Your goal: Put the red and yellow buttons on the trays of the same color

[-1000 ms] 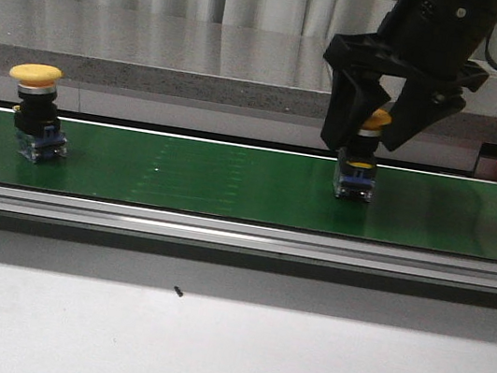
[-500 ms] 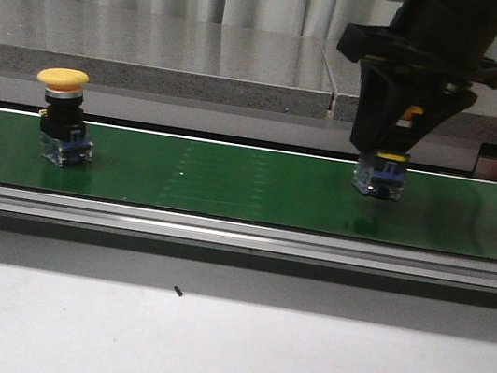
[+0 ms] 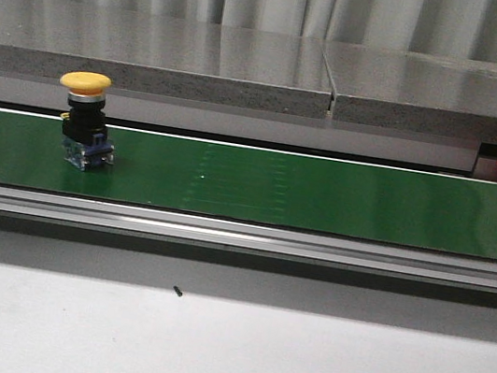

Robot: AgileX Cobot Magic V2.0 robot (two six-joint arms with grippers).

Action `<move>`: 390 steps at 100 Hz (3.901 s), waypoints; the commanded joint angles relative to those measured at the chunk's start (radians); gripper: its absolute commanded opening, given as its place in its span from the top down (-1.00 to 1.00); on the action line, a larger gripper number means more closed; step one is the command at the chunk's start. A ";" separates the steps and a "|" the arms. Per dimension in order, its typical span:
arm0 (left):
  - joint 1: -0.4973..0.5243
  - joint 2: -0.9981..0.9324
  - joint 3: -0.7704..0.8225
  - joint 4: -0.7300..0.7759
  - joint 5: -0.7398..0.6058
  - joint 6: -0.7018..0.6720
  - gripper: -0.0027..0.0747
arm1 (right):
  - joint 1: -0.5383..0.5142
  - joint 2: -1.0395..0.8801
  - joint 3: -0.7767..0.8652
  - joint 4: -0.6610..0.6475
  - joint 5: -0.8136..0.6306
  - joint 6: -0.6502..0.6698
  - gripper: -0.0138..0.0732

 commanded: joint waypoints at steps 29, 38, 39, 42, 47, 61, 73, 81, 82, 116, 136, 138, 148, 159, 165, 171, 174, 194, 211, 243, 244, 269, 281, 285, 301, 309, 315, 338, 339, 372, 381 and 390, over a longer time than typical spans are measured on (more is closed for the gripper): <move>-0.007 0.007 -0.022 -0.023 -0.064 -0.003 0.98 | -0.428 -0.173 0.256 0.009 -0.093 0.000 0.14; -0.007 0.007 -0.022 -0.023 -0.064 -0.003 0.98 | -0.491 -0.170 0.301 0.041 -0.163 0.000 0.14; -0.007 0.007 -0.022 -0.023 -0.064 -0.003 0.98 | -0.499 -0.170 0.308 0.044 -0.176 0.000 0.14; -0.007 0.007 -0.022 -0.023 -0.064 -0.003 0.98 | -0.513 -0.167 0.320 0.049 -0.202 0.000 0.14; -0.007 0.007 -0.022 -0.023 -0.064 -0.003 0.98 | -0.533 -0.160 0.339 0.056 -0.238 0.000 0.14; -0.007 0.008 -0.022 -0.023 -0.064 -0.003 0.98 | -0.546 -0.110 0.349 0.062 -0.286 0.000 0.14; -0.007 0.008 -0.022 -0.023 -0.064 -0.003 0.98 | -0.546 -0.071 0.351 0.062 -0.338 0.000 0.14; -0.007 0.008 -0.022 -0.023 -0.064 -0.003 0.98 | -0.545 -0.049 0.352 0.062 -0.364 0.000 0.14; -0.007 0.008 -0.022 -0.023 -0.064 -0.003 0.98 | -0.545 -0.047 0.352 0.062 -0.366 0.000 0.14; -0.007 0.008 -0.022 -0.023 -0.064 -0.003 0.98 | -0.543 0.044 0.354 0.063 -0.422 -0.001 0.14; -0.007 0.008 -0.022 -0.023 -0.064 -0.003 0.98 | -0.533 0.097 0.354 0.066 -0.434 -0.001 0.14; -0.007 0.008 -0.022 -0.023 -0.064 -0.003 0.98 | -0.531 0.101 0.354 0.066 -0.438 -0.001 0.14; -0.007 0.008 -0.022 -0.023 -0.064 -0.003 0.98 | -0.517 0.118 0.354 0.066 -0.448 -0.001 0.14; -0.007 0.008 -0.022 -0.023 -0.064 -0.003 0.98 | -0.508 0.139 0.358 0.066 -0.465 -0.001 0.14; -0.007 0.008 -0.022 -0.023 -0.064 -0.003 0.98 | -0.507 0.150 0.364 0.066 -0.477 -0.001 0.14; -0.007 0.008 -0.022 -0.023 -0.064 -0.003 0.98 | -0.507 0.163 0.366 0.066 -0.480 -0.001 0.14; -0.007 0.008 -0.022 -0.023 -0.064 -0.003 0.98 | -0.507 0.169 0.366 0.065 -0.480 -0.001 0.14; -0.007 0.008 -0.022 -0.023 -0.064 -0.003 0.98 | -0.507 0.180 0.366 0.065 -0.482 -0.001 0.14; -0.007 0.008 -0.022 -0.023 -0.064 -0.003 0.98 | -0.507 0.180 0.366 0.065 -0.460 -0.001 0.12; -0.007 0.008 -0.022 -0.023 -0.064 -0.003 0.98 | -0.507 0.180 0.366 0.065 -0.453 -0.001 -0.14; -0.007 0.008 -0.022 -0.023 -0.064 -0.003 0.98 | -0.507 0.180 0.366 0.065 -0.452 -0.001 -0.14; -0.007 0.008 -0.022 -0.023 -0.064 -0.003 0.98 | -0.507 0.180 0.366 0.065 -0.445 -0.001 -0.55; -0.007 0.008 -0.022 -0.023 -0.064 -0.003 0.98 | -0.507 0.177 0.366 0.065 -0.447 -0.001 -0.70; -0.007 0.008 -0.022 -0.023 -0.064 -0.003 0.98 | -0.507 0.177 0.364 0.065 -0.448 -0.001 -0.70; -0.007 0.008 -0.022 -0.023 -0.064 -0.003 0.98 | -0.507 0.162 0.364 0.065 -0.450 -0.001 -0.70; -0.007 0.008 -0.022 -0.023 -0.064 -0.003 0.98 | -0.507 0.130 0.364 0.065 -0.460 -0.001 -0.70; -0.007 0.008 -0.022 -0.023 -0.064 -0.003 0.98 | -0.507 0.090 0.364 0.065 -0.468 -0.001 -0.70; -0.007 0.008 -0.022 -0.023 -0.064 -0.003 0.98 | -0.467 -0.103 0.364 0.066 -0.439 -0.009 -0.70; -0.007 0.008 -0.022 -0.023 -0.064 -0.003 0.98 | -0.463 -0.115 0.364 0.066 -0.438 -0.012 -0.70; -0.007 0.008 -0.022 -0.023 -0.064 -0.003 0.98 | -0.196 -0.289 0.364 0.065 -0.331 -0.079 -0.70; -0.007 0.008 -0.022 -0.023 -0.064 -0.003 0.98 | -0.111 -0.287 0.364 0.065 -0.281 -0.098 -0.70; -0.007 0.008 -0.022 -0.023 -0.064 -0.003 0.98 | -0.022 -0.286 0.364 0.065 -0.274 -0.098 -0.70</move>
